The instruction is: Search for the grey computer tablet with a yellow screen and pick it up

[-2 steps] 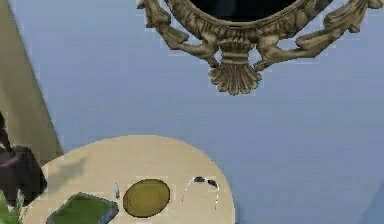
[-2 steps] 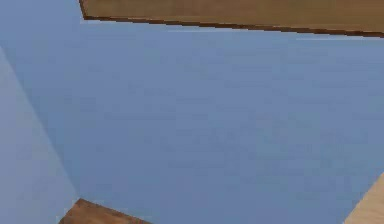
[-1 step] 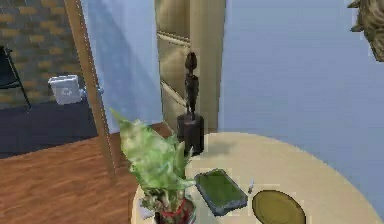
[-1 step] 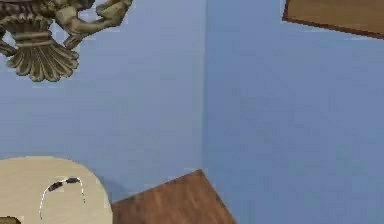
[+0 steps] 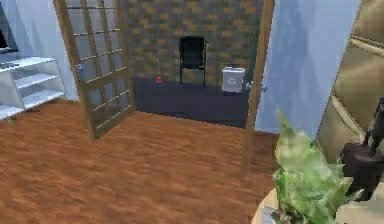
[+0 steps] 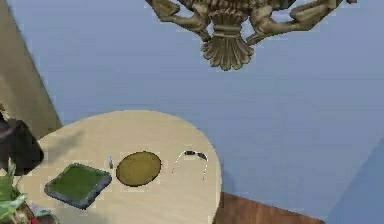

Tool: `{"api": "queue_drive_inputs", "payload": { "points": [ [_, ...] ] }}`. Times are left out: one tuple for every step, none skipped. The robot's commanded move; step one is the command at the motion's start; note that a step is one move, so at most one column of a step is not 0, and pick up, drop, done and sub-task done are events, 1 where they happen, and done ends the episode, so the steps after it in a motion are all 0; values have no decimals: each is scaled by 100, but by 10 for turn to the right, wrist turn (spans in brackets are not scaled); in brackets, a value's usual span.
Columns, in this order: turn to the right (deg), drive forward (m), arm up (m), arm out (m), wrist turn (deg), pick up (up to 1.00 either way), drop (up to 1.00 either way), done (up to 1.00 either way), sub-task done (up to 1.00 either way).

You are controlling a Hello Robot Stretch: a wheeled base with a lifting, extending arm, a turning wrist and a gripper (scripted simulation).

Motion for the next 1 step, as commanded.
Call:
{"api": "queue_drive_inputs", "payload": {
  "points": [
    [-360, 0, 0, 0, 0, 0, 0, 0, 0]
  ]
}}
